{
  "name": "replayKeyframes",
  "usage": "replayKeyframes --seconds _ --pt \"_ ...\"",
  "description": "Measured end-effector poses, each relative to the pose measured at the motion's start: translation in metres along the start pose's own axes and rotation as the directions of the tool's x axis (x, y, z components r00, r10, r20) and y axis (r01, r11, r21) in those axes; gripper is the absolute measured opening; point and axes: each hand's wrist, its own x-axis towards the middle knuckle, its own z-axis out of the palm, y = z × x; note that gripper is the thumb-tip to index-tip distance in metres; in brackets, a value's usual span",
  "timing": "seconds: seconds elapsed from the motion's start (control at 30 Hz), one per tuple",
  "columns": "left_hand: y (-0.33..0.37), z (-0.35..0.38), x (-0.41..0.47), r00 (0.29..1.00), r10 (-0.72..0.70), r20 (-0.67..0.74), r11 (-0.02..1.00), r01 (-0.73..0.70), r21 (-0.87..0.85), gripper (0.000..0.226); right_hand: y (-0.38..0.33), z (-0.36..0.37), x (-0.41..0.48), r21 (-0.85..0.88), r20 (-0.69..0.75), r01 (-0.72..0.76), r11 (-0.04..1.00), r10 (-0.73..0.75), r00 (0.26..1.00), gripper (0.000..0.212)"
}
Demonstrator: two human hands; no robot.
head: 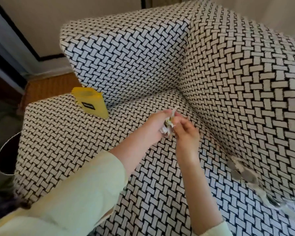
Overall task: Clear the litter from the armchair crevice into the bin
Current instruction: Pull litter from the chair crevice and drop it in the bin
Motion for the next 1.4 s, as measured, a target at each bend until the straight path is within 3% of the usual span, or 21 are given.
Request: replayKeyframes --seconds 0.17,0.27,0.4,0.63,0.73,0.8,0.93,1.13,1.4 --pt "0.037 -0.042 -0.026 0.997 0.069 -0.045 0.977 -0.077 -0.199 0.03 -0.008 0.059 0.0 0.22 0.122 -0.084 0.972 0.058 0.991 0.017" --pt "0.055 -0.08 -0.039 0.987 0.157 -0.046 0.955 -0.164 -0.246 0.036 -0.005 0.105 -0.002 0.24 0.195 -0.148 0.959 0.101 0.975 0.024" --pt "0.069 -0.129 -0.049 0.983 0.16 -0.089 0.934 -0.18 -0.308 0.033 0.008 0.159 -0.006 0.269 0.268 -0.227 0.936 0.153 0.951 0.021" --pt "0.093 -0.234 -0.073 0.931 0.31 -0.194 0.844 -0.363 -0.395 0.067 0.05 0.273 -0.028 0.173 0.363 -0.233 0.957 0.158 0.918 0.025" --pt "0.098 -0.274 -0.083 0.896 0.365 -0.252 0.786 -0.441 -0.433 0.051 0.071 0.318 -0.038 0.222 0.395 -0.331 0.917 0.226 0.891 0.023" --pt "0.099 -0.3 -0.083 0.879 0.334 -0.341 0.718 -0.471 -0.512 0.039 0.085 0.34 -0.042 0.213 0.415 -0.386 0.898 0.274 0.867 0.019" --pt "0.094 -0.367 -0.073 0.828 0.244 -0.504 0.603 -0.537 -0.589 0.043 0.119 0.389 -0.054 0.12 0.458 -0.443 0.888 0.346 0.819 0.019" --pt "0.09 -0.434 -0.059 0.781 0.239 -0.577 0.49 -0.61 -0.623 0.053 0.168 0.446 -0.061 0.013 0.47 -0.541 0.841 0.473 0.746 0.016" --pt "0.071 -0.523 -0.021 0.707 0.017 -0.707 0.532 -0.605 -0.593 0.021 0.239 0.505 -0.054 -0.224 0.459 -0.658 0.719 0.674 0.579 0.013"
